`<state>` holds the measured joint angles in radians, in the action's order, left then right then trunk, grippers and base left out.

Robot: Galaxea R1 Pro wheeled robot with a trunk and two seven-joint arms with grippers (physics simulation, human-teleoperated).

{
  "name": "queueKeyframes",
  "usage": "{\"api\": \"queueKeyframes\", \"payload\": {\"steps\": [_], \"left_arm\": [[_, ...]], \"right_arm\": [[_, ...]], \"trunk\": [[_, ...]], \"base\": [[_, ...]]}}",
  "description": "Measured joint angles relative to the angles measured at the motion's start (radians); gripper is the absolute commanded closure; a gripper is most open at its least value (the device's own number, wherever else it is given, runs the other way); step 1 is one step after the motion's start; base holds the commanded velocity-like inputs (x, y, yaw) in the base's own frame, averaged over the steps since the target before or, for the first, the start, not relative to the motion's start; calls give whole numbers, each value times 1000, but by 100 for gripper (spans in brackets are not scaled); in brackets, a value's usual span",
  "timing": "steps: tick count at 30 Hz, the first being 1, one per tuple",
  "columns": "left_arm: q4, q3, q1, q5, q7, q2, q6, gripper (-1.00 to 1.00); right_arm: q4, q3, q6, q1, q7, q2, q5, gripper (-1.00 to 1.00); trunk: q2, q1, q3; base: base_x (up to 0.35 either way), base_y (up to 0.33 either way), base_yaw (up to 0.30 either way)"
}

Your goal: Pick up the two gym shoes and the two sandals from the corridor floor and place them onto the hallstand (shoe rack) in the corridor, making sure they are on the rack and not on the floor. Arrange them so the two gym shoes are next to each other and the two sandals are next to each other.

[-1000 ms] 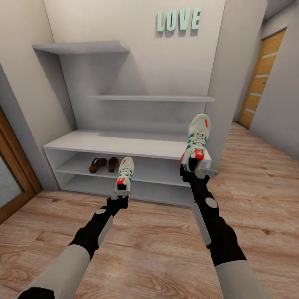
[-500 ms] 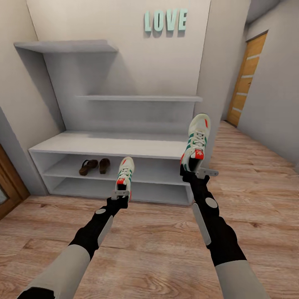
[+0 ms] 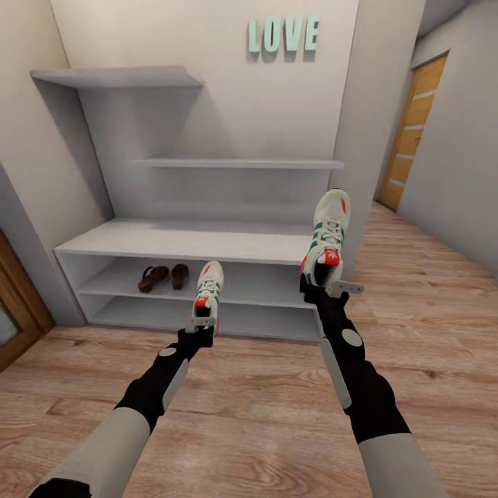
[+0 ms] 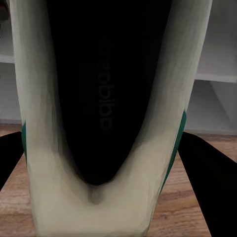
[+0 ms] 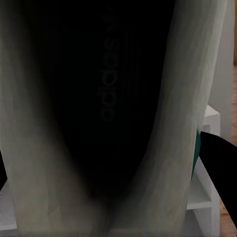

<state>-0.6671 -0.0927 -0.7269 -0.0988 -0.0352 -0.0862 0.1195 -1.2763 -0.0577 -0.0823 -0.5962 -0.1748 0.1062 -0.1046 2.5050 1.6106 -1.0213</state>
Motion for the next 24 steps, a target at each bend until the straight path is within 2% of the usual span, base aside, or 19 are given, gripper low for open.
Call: {"api": "queueKeyframes", "payload": {"steps": [8,16,20,22,24], "left_arm": [[0,0,0,0,0,0,0,100],[4,1,0,-1,0,0,-1,100],[53,3,0,2,0,2,-4,100],[63,3,0,2,0,2,-4,100],[69,4,0,2,2,3,-3,100]], "right_arm": [[0,0,-1,0,0,0,-1,100],[-1,0,-1,0,-1,0,-1,100],[-2,4,-3,0,-3,0,-5,100],[-3,10,-11,0,-2,-1,-6,100],[-3,55,-49,0,-5,-11,-5,100]], "trunk": [[0,0,1],[0,0,1],[0,0,1],[0,0,1],[0,0,1]], "base": [[0,4,-170],[0,24,-11],[0,0,0],[0,0,0],[0,0,0]]}}
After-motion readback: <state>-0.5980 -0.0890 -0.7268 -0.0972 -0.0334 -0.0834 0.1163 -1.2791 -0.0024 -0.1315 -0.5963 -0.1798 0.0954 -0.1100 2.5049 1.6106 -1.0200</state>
